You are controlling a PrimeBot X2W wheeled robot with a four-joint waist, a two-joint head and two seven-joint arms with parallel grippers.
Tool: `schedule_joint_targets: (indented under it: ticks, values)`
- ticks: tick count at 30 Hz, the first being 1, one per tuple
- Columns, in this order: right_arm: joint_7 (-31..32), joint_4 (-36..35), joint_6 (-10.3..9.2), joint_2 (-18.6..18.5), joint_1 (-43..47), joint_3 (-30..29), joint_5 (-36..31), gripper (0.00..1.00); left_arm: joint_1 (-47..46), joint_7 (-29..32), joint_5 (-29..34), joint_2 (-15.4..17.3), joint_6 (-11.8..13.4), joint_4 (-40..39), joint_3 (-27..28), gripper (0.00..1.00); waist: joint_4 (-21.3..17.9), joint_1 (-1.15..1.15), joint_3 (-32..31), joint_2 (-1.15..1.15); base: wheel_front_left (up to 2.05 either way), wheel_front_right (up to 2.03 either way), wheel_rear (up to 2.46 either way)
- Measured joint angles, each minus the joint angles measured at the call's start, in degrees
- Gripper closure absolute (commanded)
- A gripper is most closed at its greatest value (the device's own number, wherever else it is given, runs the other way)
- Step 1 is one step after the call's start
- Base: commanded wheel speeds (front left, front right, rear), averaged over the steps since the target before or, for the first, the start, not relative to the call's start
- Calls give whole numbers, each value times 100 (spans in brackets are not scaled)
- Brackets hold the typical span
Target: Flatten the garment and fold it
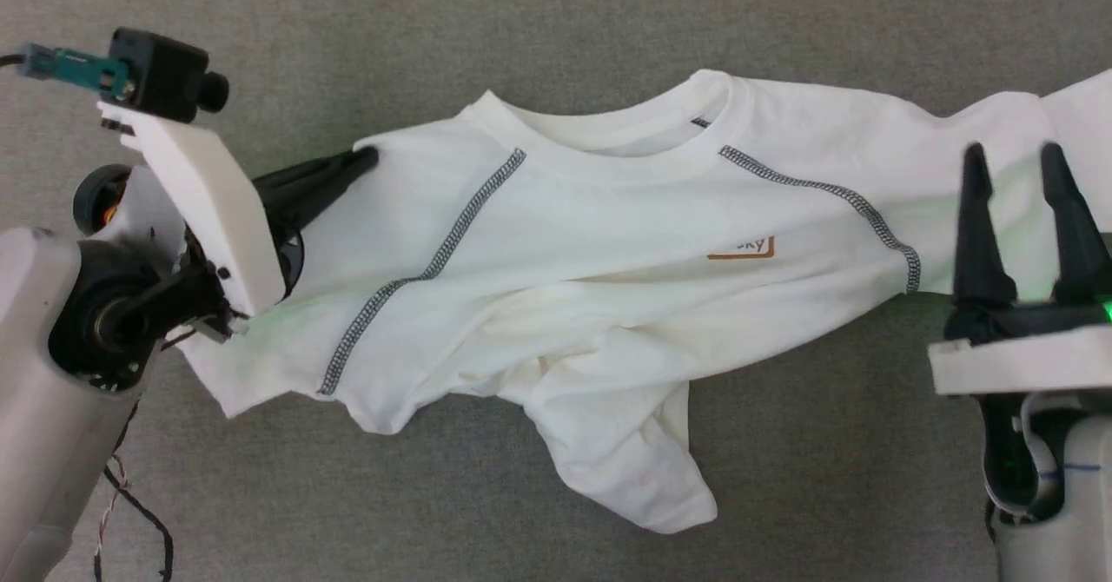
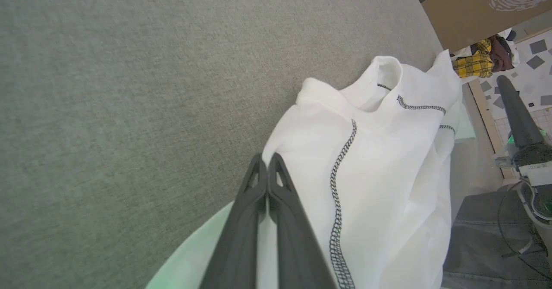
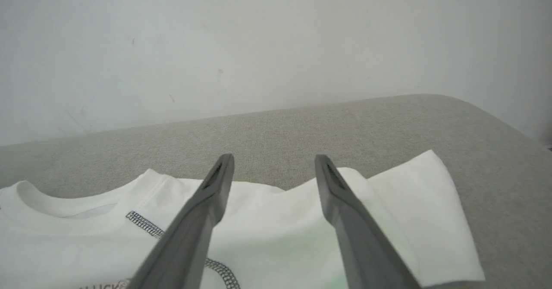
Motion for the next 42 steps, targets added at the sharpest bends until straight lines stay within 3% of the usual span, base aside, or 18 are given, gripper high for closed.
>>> schedule_joint_targets:
  ticks: [5, 9, 16, 20, 27, 37, 38, 39, 40, 42]
  values:
    - [795, -136, 0, -2, -571, 291, -265, 0, 203, -272, 70, -34, -54, -40, 5, 100, 109, -1, -195, 0, 0, 0, 0]
    - [2142, -4, 0, -30, -1145, 589, -430, 0, 261, -344, 108, -80, -99, -43, -44, 100, 259, -1, -282, 0, 0, 0, 0]
    - [4595, 442, 0, -818, -2082, 1177, -359, 0, 87, -392, 213, -280, -146, 20, -140, 100, 469, 0, -168, 0, 0, 0, 0]
    - [5524, 548, 0, -1363, -2390, 1405, -250, 0, -182, -374, 294, -388, -155, 133, -234, 100, 558, 0, 5, 0, 0, 0, 0]
    - [6496, 522, -1, -1953, -2501, 1608, 176, 0, -464, -367, 365, -536, -203, 332, -387, 100, 714, 0, 248, 0, 0, 0, 0]
    - [6353, 389, -2, -2427, -2545, 1855, 590, 0, -627, -480, 363, -571, -246, 396, -492, 100, 817, -1, 520, 0, 0, 0, 0]
    - [6357, 379, -2, -2440, -2565, 1867, 608, 61, -651, -503, 363, -569, -246, 397, -494, 100, 823, -1, 553, 0, 0, 0, 0]
    - [6352, 361, -2, -2450, -2598, 1880, 638, 95, -672, -515, 361, -566, -246, 399, -497, 100, 828, -1, 585, 0, 0, 0, 0]
    - [6335, 352, -1, -2453, -2631, 1892, 651, 100, -680, -537, 359, -565, -246, 399, -497, 100, 831, -1, 612, 0, 0, 0, 0]
    - [6230, 328, 0, -2438, -2675, 1946, 664, 100, -680, -583, 341, -550, -246, 412, -498, 100, 828, -1, 653, 0, 0, 0, 0]
